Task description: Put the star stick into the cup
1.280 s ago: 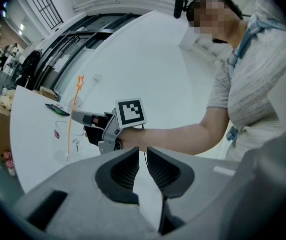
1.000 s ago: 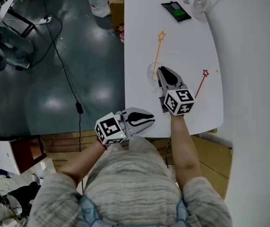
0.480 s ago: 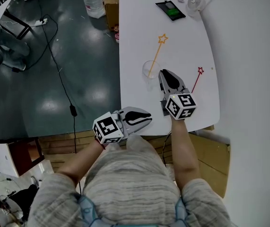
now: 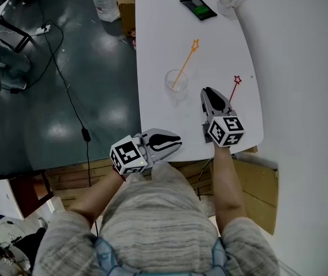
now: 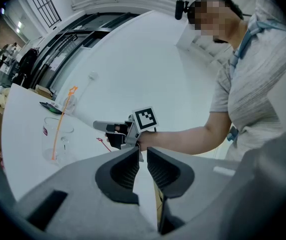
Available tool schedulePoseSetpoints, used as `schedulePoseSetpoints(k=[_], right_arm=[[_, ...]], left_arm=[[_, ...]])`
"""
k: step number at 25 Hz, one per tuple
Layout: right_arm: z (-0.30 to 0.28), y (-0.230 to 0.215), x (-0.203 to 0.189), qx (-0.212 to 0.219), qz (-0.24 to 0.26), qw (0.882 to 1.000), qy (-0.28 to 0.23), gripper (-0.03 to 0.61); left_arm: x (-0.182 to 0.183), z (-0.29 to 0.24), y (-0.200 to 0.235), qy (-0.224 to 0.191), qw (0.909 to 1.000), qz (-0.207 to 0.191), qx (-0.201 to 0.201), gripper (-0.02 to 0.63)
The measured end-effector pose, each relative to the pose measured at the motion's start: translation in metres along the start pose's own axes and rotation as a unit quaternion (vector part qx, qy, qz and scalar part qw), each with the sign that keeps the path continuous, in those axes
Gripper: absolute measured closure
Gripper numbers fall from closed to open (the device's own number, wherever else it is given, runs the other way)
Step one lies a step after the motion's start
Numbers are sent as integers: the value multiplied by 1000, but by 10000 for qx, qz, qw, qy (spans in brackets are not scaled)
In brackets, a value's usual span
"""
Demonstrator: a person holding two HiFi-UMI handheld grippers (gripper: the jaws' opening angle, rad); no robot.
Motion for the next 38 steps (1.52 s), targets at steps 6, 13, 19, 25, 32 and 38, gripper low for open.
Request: schedulePoseSetpoints(k=[6, 13, 19, 25, 32, 38], right_arm=[[25, -30, -11, -391, -81, 9990, 190, 560], [49, -77, -26, -901, -268, 9945, 452, 544], [64, -118, -41, -1340, -497, 9873, 696, 505], [69, -153, -67, -1750, -825, 9757, 1027, 499], [68, -185, -93, -2126, -1396, 9547, 1543, 497], [62, -196, -97, -2262, -1546, 9437, 1852, 497]], left_arm=[[-2, 0, -4, 44, 10000, -3, -28, 555], [-4, -3, -3, 95, 9999, 38, -22, 555], [-6, -9, 0, 165, 9998, 71, -52, 555], [-11, -19, 2, 238, 9997, 72, -70, 555], [-11, -21, 5, 296, 9995, 85, -60, 555], [-11, -22, 5, 309, 9995, 103, -48, 555]])
Point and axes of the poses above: the fingertips, and each gripper's own axes: z backward along the fingers, y to its left, x out of its top, the point moved 3 cm from there along z, backward along the fingers, and after that the axes turned 14 degrees about x, right-handed, at the moved point
